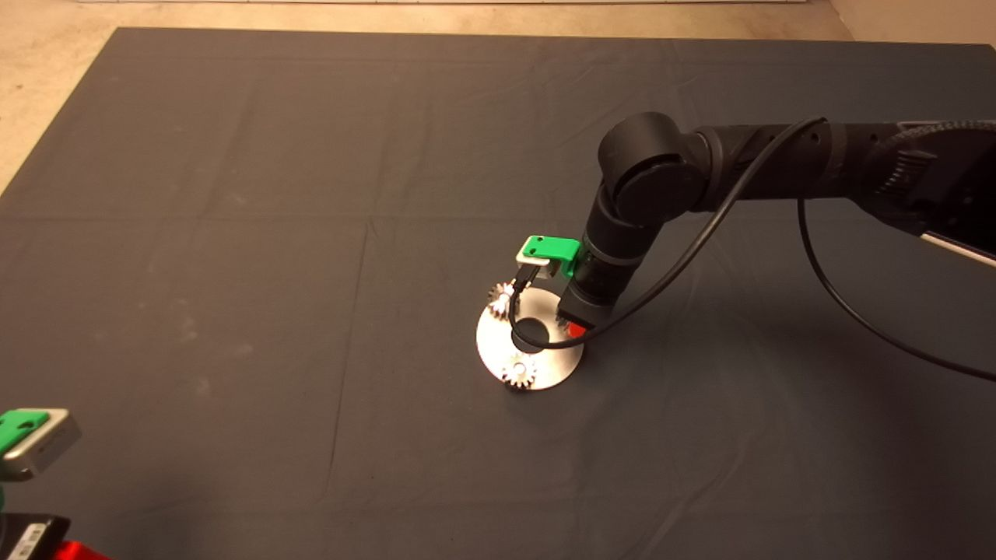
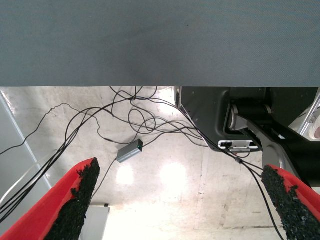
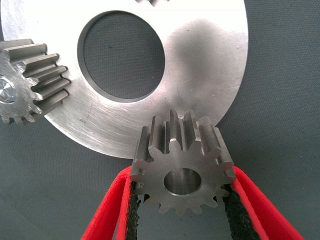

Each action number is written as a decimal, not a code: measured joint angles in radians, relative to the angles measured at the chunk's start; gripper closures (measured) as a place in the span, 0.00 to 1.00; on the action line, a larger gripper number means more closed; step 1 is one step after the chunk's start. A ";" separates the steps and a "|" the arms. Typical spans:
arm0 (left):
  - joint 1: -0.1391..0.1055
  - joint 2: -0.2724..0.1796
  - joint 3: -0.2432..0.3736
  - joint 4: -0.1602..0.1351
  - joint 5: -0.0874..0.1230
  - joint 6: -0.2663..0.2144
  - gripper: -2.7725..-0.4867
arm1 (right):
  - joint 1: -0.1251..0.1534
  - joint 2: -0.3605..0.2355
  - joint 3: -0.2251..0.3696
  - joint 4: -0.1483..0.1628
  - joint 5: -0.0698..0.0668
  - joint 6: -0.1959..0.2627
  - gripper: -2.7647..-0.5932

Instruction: Install three planetary gears onto the carrier pins

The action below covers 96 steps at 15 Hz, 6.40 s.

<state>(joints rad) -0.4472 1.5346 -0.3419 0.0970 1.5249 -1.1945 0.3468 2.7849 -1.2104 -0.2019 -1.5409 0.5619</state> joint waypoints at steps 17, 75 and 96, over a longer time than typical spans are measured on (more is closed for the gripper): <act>0.000 -0.008 0.000 -0.001 0.000 0.007 0.19 | 0.000 0.001 0.000 -0.013 0.002 0.000 0.81; 0.000 -0.012 0.000 -0.004 0.000 0.008 0.19 | 0.000 -0.009 0.000 -0.027 0.017 -0.001 0.81; 0.000 -0.011 0.000 -0.004 0.000 0.023 0.19 | -0.006 -0.031 0.033 -0.032 0.012 -0.015 0.81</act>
<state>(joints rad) -0.4477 1.5234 -0.3419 0.0932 1.5249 -1.1719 0.3404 2.7540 -1.1777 -0.2336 -1.5289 0.5470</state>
